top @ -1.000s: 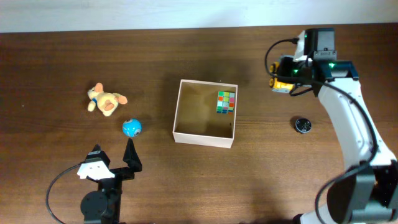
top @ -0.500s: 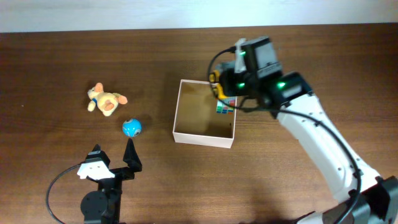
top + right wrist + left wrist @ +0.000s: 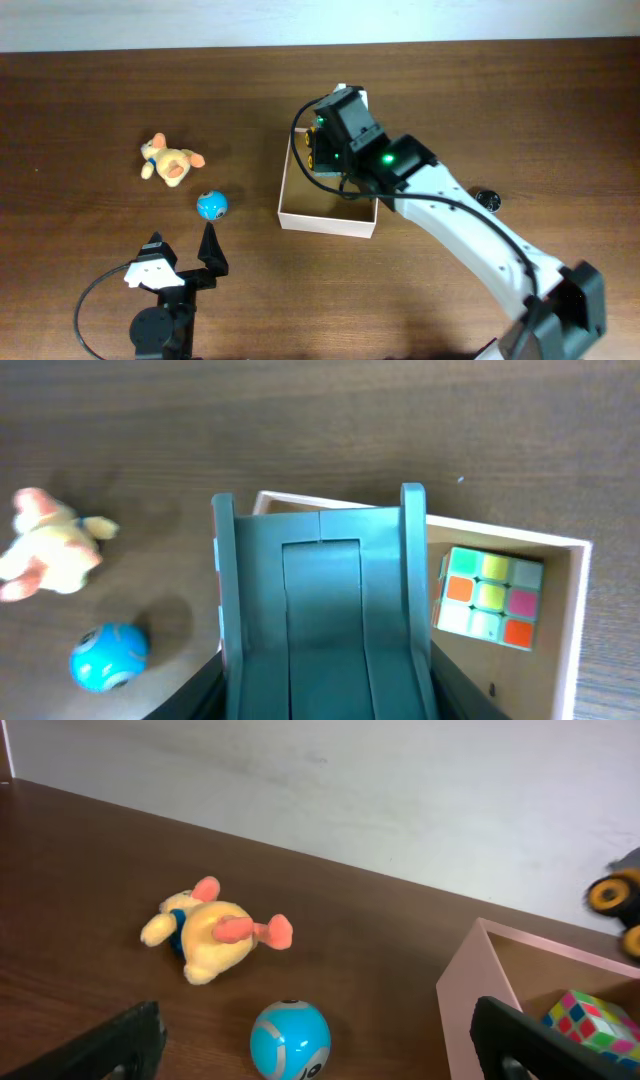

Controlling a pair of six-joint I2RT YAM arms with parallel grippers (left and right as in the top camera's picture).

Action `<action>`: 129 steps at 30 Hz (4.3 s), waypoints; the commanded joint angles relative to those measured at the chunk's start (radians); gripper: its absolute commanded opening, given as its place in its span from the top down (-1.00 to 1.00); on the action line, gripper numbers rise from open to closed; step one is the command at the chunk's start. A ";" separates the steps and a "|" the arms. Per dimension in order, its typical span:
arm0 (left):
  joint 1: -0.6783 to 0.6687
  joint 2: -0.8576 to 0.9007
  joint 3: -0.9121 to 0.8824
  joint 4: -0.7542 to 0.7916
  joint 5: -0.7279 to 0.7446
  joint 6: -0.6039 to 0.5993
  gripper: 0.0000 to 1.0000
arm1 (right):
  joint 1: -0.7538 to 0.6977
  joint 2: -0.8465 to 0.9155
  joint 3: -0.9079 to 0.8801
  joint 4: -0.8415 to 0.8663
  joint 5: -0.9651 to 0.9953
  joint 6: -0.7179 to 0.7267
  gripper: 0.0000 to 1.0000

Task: Pack container
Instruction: 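Carry the truck with the right gripper into the box, then lower the truck beside the cube and open the right gripper, then move the right gripper over the black round puck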

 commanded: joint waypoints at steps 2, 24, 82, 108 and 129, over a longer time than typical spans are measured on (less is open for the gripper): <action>0.005 -0.008 -0.006 0.003 0.014 0.016 -0.98 | 0.025 0.077 0.023 0.034 0.052 0.089 0.17; 0.005 -0.008 -0.006 0.003 0.014 0.016 -0.99 | 0.048 0.228 0.023 0.166 0.095 0.320 0.18; 0.005 -0.008 -0.006 0.003 0.014 0.016 -0.99 | 0.047 0.033 0.023 0.076 0.099 0.039 -0.22; 0.005 -0.008 -0.006 0.003 0.014 0.016 -0.98 | -0.323 -0.214 0.005 -0.632 0.234 0.133 -0.98; 0.005 -0.008 -0.006 0.003 0.014 0.016 -0.98 | -0.511 -0.213 -0.587 0.013 0.199 -0.049 -0.98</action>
